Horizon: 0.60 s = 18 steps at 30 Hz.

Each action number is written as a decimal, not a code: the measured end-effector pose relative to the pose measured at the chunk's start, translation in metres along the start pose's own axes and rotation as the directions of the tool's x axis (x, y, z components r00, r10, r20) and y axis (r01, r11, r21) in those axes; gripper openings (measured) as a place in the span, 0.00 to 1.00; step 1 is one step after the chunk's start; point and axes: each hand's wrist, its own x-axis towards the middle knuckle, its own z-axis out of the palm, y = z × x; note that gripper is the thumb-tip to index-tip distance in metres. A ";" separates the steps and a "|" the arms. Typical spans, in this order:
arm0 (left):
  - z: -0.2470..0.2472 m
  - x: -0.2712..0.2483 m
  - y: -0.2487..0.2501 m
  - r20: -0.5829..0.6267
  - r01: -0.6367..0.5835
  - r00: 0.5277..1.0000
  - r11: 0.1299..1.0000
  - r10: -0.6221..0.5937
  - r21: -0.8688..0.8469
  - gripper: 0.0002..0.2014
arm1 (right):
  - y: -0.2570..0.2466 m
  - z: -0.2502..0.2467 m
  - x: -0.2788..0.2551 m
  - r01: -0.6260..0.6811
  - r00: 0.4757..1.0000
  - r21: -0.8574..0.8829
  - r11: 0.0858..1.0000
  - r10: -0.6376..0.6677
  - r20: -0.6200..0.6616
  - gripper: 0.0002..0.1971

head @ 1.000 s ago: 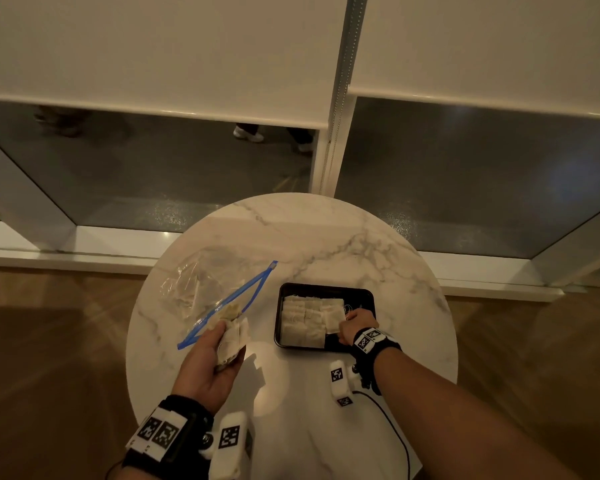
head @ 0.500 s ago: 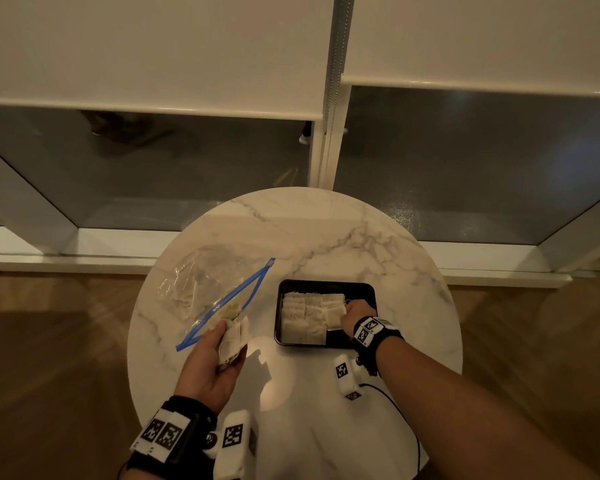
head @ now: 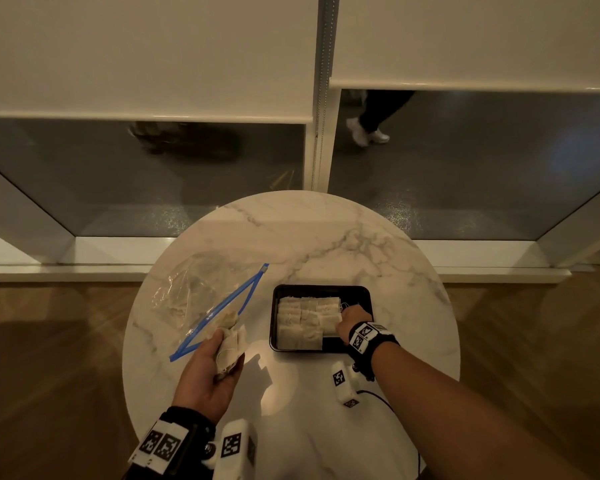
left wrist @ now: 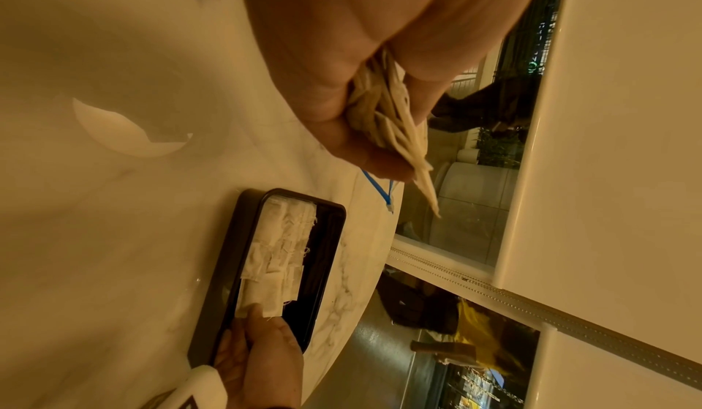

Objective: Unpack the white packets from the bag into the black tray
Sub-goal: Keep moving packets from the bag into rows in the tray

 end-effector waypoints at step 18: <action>0.002 -0.007 0.005 0.012 -0.009 1.000 1.000 0.009 -0.001 0.07 | 0.001 -0.001 -0.005 0.039 0.994 -0.098 0.994 -0.049 -0.102 0.14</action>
